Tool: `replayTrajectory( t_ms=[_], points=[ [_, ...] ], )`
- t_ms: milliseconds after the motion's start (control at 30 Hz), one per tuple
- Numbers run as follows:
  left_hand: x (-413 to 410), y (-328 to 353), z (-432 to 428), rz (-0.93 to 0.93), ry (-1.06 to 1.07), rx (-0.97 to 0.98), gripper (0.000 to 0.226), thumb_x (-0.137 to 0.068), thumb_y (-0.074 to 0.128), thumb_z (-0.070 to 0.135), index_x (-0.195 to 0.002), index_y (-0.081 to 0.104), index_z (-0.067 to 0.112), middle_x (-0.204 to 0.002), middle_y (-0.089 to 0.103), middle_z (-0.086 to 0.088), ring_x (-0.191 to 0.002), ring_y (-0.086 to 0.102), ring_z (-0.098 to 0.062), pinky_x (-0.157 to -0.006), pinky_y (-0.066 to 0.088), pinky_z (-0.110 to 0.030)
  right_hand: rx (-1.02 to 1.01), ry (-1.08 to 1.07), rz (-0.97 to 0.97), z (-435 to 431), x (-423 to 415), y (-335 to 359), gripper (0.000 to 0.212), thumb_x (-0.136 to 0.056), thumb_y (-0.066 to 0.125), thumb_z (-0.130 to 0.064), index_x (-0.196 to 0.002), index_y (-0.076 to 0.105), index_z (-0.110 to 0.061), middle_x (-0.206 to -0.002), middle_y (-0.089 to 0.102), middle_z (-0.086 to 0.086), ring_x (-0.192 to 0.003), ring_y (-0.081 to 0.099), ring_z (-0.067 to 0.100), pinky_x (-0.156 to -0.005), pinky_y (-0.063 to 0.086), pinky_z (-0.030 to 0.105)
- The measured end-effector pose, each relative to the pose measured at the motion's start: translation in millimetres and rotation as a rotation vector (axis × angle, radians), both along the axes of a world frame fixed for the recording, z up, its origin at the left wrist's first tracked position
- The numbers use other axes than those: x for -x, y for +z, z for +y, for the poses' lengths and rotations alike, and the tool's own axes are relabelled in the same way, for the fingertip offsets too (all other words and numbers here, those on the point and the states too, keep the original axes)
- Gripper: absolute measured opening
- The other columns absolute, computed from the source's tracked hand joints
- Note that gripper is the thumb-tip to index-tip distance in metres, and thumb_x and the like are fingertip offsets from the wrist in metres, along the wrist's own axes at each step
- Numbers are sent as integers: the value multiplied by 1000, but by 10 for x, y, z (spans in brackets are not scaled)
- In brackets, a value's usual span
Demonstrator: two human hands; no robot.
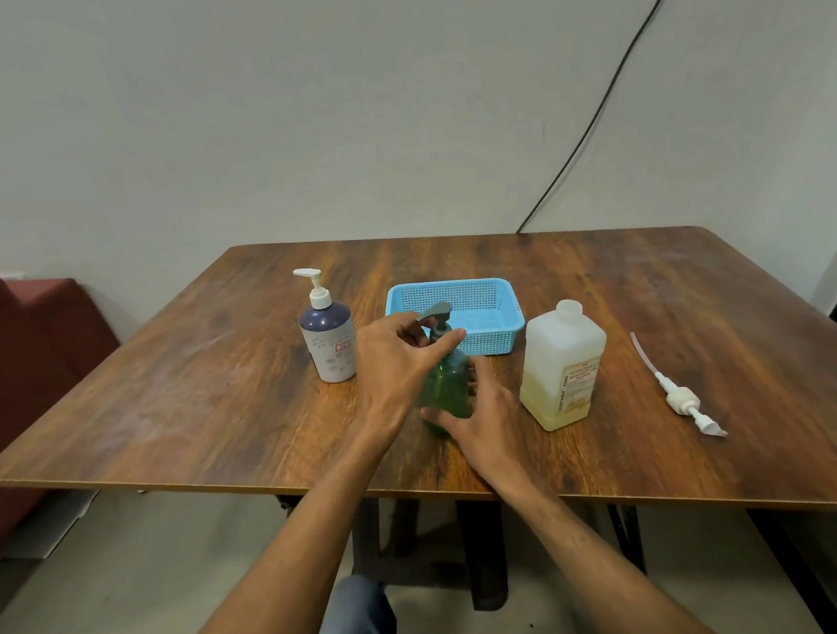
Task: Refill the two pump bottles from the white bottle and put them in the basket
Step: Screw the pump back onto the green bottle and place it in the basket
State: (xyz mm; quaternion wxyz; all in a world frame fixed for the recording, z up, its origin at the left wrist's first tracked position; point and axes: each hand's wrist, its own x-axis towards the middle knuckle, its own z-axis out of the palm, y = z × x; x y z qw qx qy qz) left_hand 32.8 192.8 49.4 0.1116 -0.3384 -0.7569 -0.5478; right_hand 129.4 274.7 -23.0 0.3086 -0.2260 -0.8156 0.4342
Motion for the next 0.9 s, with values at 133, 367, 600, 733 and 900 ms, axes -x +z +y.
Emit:
replayTrajectory(
  t_ms=[133,367,600,733,900],
  points=[
    [-12,-71,-10,27,17,7,41,-76,82,46,-102,77,14,-77,70,4,-61,61,-11,-55,51,-22,18,14,3,10,-3,-9,81,-78,85,-33,-144,38,-30,-138,56,-8,-120,51,2,-77,35,3],
    [40,-117,-29,-30,-89,22,40,-82,80,35,-115,74,13,-108,69,6,-90,65,-1,-75,55,-14,8,17,36,18,12,-49,81,-77,86,-31,-143,38,-33,-135,58,-12,-121,56,5,-90,49,18],
    [60,-136,-132,-109,-253,40,43,-94,67,17,-137,58,19,-122,69,6,-112,63,-4,-93,54,-25,-18,14,53,18,19,-36,77,-78,85,-31,-140,40,-35,-131,60,-15,-116,55,-2,-87,46,13],
    [-58,-182,-137,-290,-275,-90,43,-98,60,15,-139,53,23,-131,64,5,-122,60,-6,-104,51,-34,-53,-2,49,26,24,-44,76,-78,85,-35,-138,39,-38,-129,63,-14,-113,61,2,-85,52,19],
    [-245,-220,-44,-225,-103,-249,38,-83,80,28,-116,65,16,-111,71,5,-104,67,-5,-91,58,-29,-76,-18,40,26,17,-51,79,-76,86,-30,-140,41,-32,-130,63,-9,-116,61,7,-88,54,23]
  ],
)
